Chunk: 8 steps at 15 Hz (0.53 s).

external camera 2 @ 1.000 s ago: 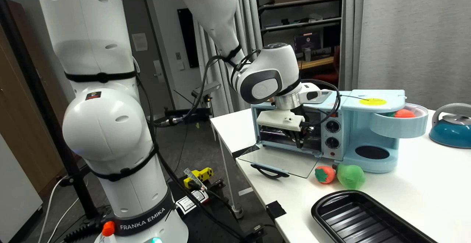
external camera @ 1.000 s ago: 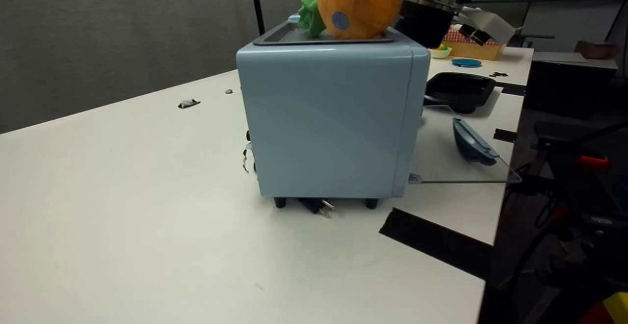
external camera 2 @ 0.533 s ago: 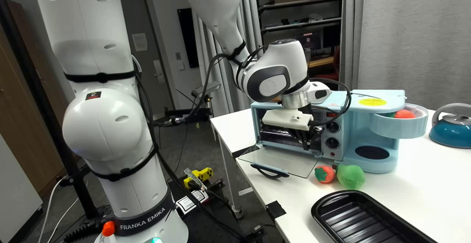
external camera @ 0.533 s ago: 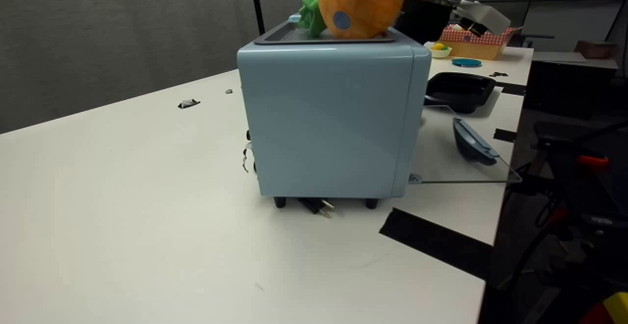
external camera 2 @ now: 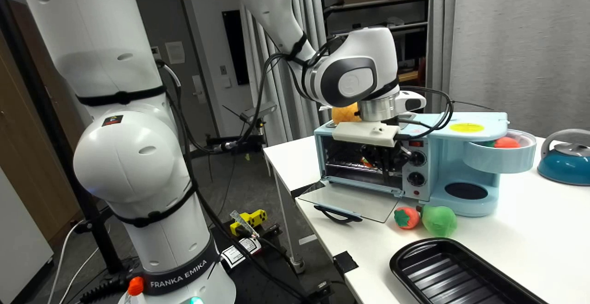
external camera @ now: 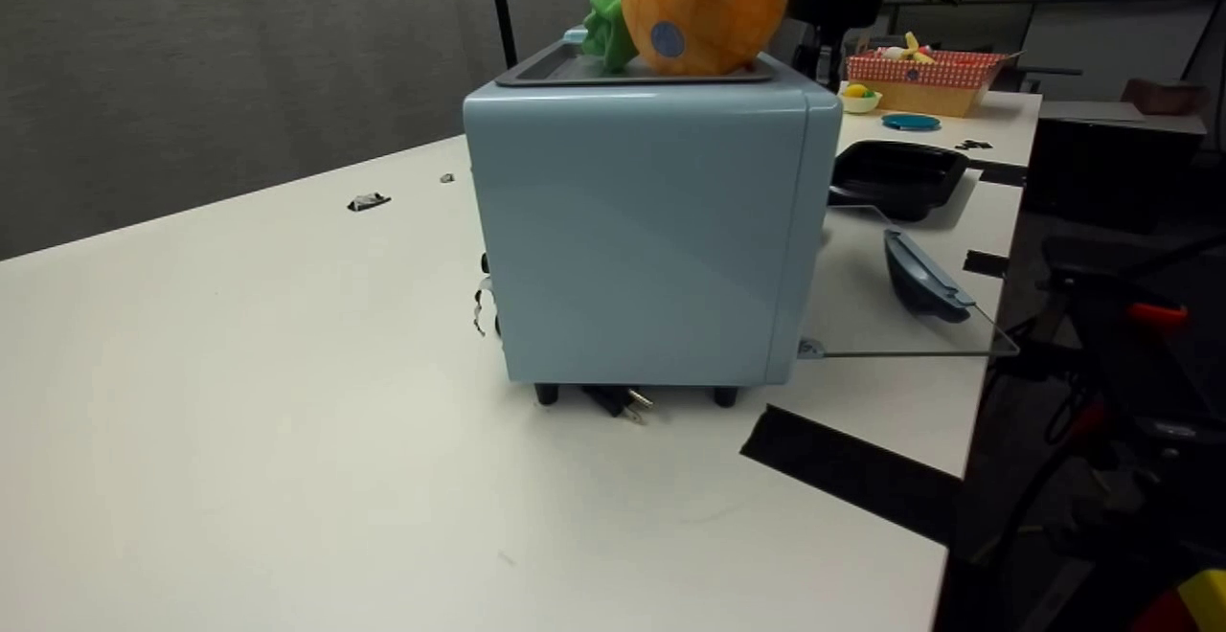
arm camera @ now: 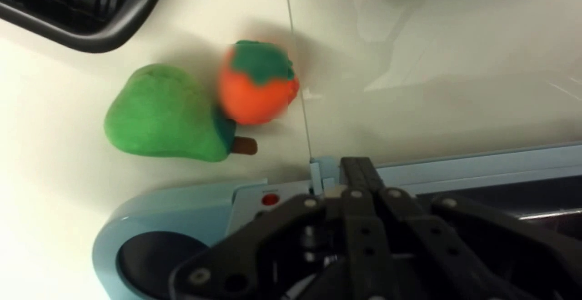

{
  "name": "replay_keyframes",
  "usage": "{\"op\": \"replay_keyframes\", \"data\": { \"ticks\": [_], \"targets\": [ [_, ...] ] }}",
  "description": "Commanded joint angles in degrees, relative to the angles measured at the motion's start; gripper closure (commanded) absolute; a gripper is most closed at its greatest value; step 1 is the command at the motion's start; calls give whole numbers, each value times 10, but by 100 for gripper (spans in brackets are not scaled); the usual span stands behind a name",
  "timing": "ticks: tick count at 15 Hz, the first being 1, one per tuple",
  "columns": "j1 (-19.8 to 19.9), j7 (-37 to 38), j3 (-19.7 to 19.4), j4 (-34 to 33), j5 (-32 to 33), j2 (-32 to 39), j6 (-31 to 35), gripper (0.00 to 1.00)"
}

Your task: Press the button atop the oven, flip the switch on the front of the oven, push in the oven rack, flip the switch again, and then close the oven door

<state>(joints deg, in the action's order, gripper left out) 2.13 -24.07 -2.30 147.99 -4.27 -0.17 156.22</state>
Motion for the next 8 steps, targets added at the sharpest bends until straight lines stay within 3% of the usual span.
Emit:
{"op": "replay_keyframes", "data": {
  "ticks": [1,8],
  "targets": [
    [1,25,-2,-12,16,-44,-66,100],
    [0,57,-4,-55,26,-68,-156,100]
  ]
}}
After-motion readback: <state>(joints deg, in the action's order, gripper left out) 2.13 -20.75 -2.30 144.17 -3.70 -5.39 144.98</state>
